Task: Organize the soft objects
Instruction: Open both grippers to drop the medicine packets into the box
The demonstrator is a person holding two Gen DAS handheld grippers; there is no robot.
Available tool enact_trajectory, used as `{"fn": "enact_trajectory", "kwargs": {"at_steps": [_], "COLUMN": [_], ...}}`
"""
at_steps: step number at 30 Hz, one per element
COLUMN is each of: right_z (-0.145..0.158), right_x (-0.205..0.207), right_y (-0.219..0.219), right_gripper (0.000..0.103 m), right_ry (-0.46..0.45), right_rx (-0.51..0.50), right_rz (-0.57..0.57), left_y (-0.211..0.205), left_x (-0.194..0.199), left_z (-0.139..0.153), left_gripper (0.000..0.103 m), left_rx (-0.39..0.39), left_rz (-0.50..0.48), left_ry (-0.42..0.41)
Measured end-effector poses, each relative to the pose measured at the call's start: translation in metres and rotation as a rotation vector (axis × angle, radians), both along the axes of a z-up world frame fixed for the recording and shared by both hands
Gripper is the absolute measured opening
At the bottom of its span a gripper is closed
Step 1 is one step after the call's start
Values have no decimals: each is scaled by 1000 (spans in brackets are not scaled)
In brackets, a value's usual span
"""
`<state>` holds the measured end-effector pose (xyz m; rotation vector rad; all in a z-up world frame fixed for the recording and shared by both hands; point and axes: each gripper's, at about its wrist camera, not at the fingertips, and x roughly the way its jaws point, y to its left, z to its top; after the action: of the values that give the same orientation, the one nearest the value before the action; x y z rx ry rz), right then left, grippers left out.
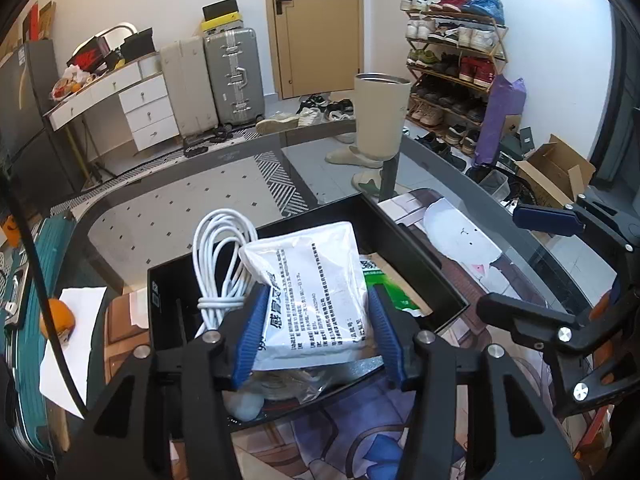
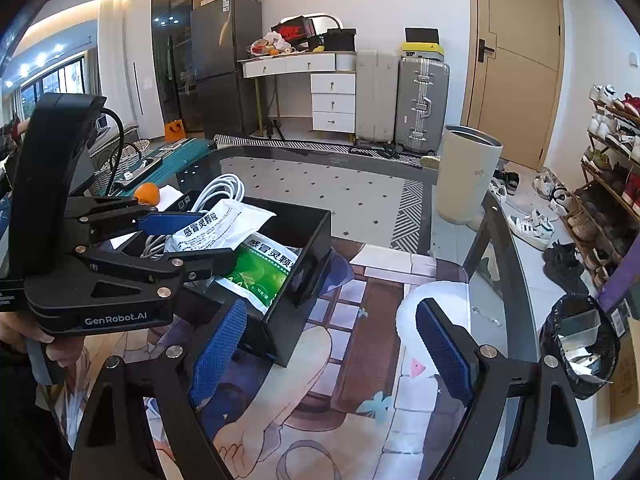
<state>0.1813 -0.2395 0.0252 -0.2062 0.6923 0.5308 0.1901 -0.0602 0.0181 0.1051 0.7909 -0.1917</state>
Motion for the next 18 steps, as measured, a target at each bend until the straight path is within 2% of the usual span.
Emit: {"fn": "enact_trajectory", "kwargs": {"at_steps": [3,5,9,11,13,18], "right_z": [1,3,5,7,10,13], "right_x": [-3,-5,-10,-15,-19,-32], "right_y": [1,2,2,2,2,4], "right_gripper": [88,89,93,95,97,101], "right_ry": [-1,0,-9,-16,-23,-38], "right_rx": [5,10,23,26,28,46], "right_rz": [-1,0,-1,-4,-4,-3], "left_y": [4,8,18,23,29,44], "left_x": [-3,-9,-24,-31,-41,-55], "left_z": [1,7,17,21,25,25], "left_gripper": [66,84,93,103,103,103], "left_rx": [-3,-31,-69,-73,-74,-89], "left_rz": [14,19,31,50,77,109], "left_ry": [0,-20,-78,-94,-127,-147]}}
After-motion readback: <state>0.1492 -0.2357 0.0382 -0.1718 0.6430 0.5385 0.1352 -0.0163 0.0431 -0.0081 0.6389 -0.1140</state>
